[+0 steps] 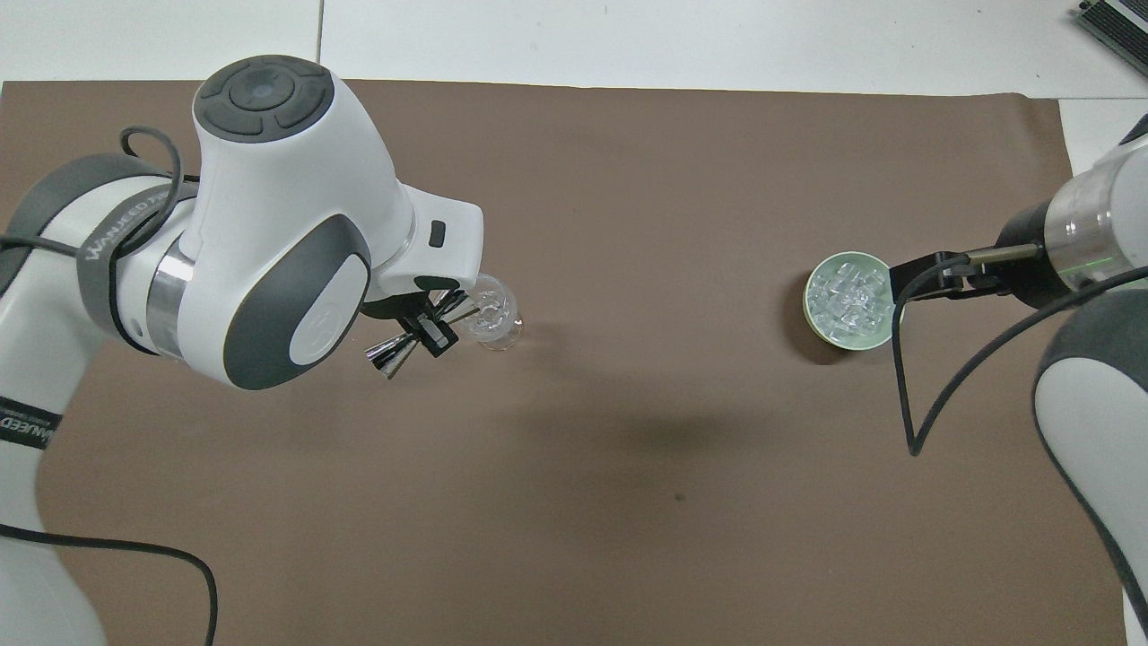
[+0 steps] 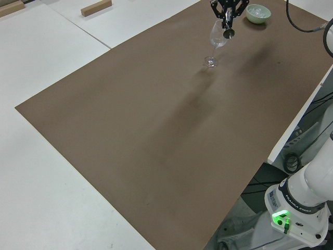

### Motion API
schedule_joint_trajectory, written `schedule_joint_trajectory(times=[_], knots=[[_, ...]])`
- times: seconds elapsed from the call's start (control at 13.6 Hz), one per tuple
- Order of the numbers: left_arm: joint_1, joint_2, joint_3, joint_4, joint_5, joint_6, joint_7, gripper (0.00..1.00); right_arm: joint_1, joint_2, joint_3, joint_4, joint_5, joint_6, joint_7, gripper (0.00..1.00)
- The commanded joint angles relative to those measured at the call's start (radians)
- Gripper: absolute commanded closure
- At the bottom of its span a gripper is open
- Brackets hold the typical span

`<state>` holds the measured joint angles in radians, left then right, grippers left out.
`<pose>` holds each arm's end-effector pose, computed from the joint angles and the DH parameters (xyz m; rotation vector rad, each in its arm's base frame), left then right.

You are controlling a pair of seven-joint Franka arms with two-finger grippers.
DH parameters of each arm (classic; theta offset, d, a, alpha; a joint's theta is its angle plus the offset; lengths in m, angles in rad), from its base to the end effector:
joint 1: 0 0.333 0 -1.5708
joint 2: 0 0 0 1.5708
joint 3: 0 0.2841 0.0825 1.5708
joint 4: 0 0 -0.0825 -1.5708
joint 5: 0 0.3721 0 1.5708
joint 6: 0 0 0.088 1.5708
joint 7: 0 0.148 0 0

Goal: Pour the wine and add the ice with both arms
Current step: 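Lower the jigger with the left gripper while the right gripper lifts ice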

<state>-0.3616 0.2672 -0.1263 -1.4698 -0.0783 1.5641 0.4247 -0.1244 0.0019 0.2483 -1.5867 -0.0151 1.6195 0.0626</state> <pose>0.5243 -0.2841 0.4461 2.7197 -1.3219 -0.2642 0.5451 0.0656 0.5476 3.1280 0.0967 0.0504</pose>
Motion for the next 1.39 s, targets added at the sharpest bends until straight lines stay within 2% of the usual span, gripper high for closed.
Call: schedule_joint_trajectory(times=[0.0,0.29,0.44,0.81,1.03,1.25,1.32], knots=[[-0.008,0.001,0.017,0.035,0.023,-0.027,-0.003,0.95,-0.021,-0.007,0.008,-0.007,0.021,0.014,-0.026,0.0],[0.018,-0.005,0.019,0.032,0.005,-0.007,0.025,0.95,-0.021,-0.007,0.008,-0.006,0.021,0.014,-0.027,0.0],[0.062,-0.025,0.017,0.013,-0.018,0.03,0.035,0.95,-0.021,-0.007,0.008,-0.006,0.021,0.014,-0.027,0.0],[0.222,-0.033,0.016,-0.024,-0.096,0.077,0.377,0.96,-0.038,-0.007,0.0,-0.007,0.021,0.014,-0.026,0.0],[0.329,-0.068,0.016,-0.148,-0.177,0.164,0.634,0.96,-0.049,-0.007,-0.001,-0.009,0.021,0.023,-0.029,0.0],[0.427,-0.071,0.017,-0.187,-0.26,0.169,0.872,0.96,-0.064,-0.02,-0.003,-0.041,0.02,0.056,-0.026,0.0],[0.462,-0.071,0.017,-0.225,-0.338,0.174,0.967,0.97,-0.072,-0.023,-0.003,-0.051,0.02,0.062,-0.024,0.0]])
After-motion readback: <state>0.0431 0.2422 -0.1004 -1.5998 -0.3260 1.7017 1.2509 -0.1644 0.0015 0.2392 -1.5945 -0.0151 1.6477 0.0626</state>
